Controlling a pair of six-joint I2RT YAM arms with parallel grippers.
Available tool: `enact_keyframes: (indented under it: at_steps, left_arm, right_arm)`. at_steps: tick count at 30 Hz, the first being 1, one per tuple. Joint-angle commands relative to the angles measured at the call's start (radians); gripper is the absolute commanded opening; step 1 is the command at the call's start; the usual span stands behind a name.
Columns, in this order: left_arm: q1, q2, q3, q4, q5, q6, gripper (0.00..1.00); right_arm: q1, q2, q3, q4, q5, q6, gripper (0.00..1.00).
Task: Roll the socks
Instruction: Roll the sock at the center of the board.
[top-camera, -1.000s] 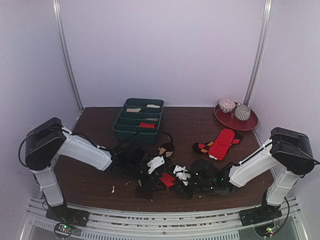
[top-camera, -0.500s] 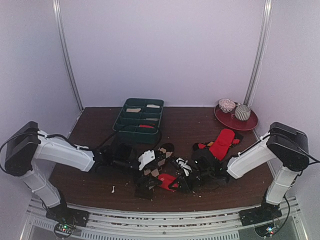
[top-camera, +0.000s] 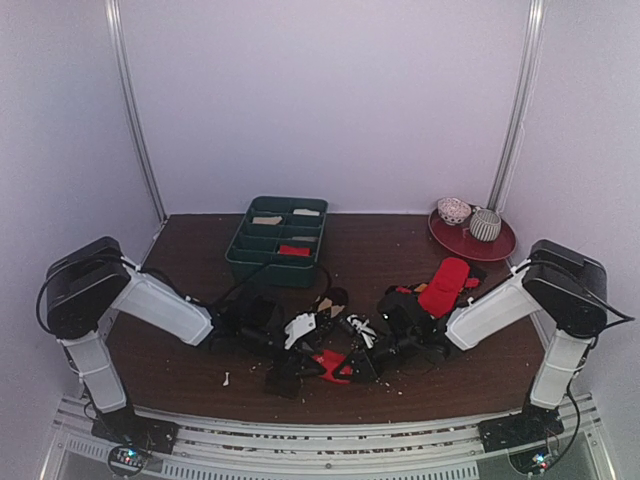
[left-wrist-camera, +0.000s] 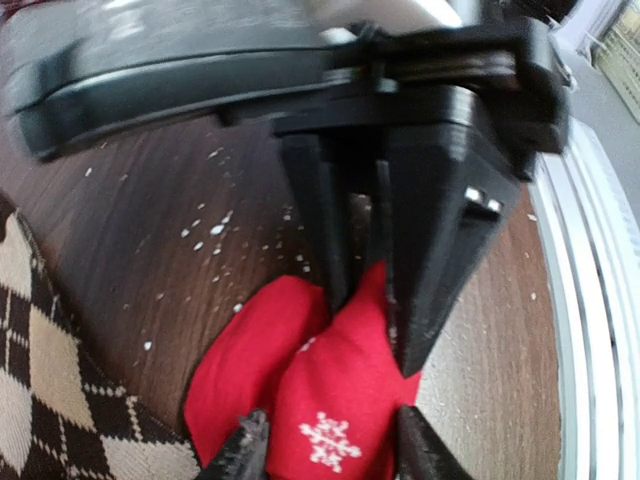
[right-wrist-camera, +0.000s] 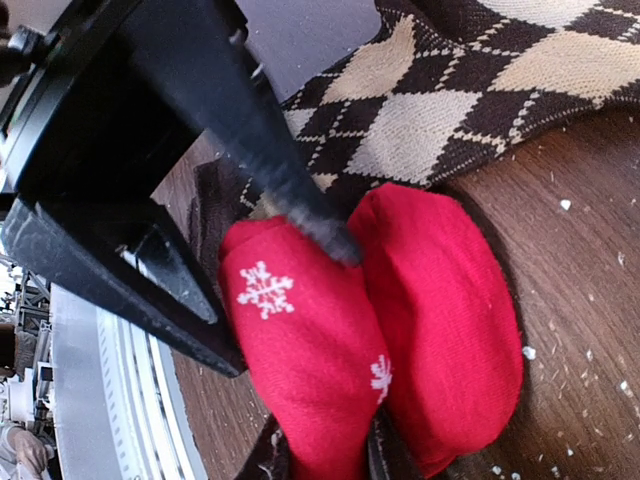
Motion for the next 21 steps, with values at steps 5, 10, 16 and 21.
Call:
enact_keyframes:
  at_steps: [5,10,16,21]
  left_arm:
    - [0.004,0.034,-0.019,0.069,0.030,-0.034,0.00]
    - [0.003,0.045,-0.038,0.057,0.012,-0.068,0.00]
    - [0.004,0.048,-0.090,0.054,-0.007,-0.107,0.00]
    - [0.003,0.049,-0.117,0.067,-0.019,-0.133,0.00]
  right_arm:
    - [0.001,0.119,-0.057,-0.415,0.023,0.003,0.14]
    - [0.000,0.093,-0.038,-0.431,0.056,-0.023,0.20]
    - [0.000,0.022,0.021,-0.449,0.124,-0.086,0.31]
    - [-0.001,-0.060,0.085,-0.462,0.171,-0.139,0.42]
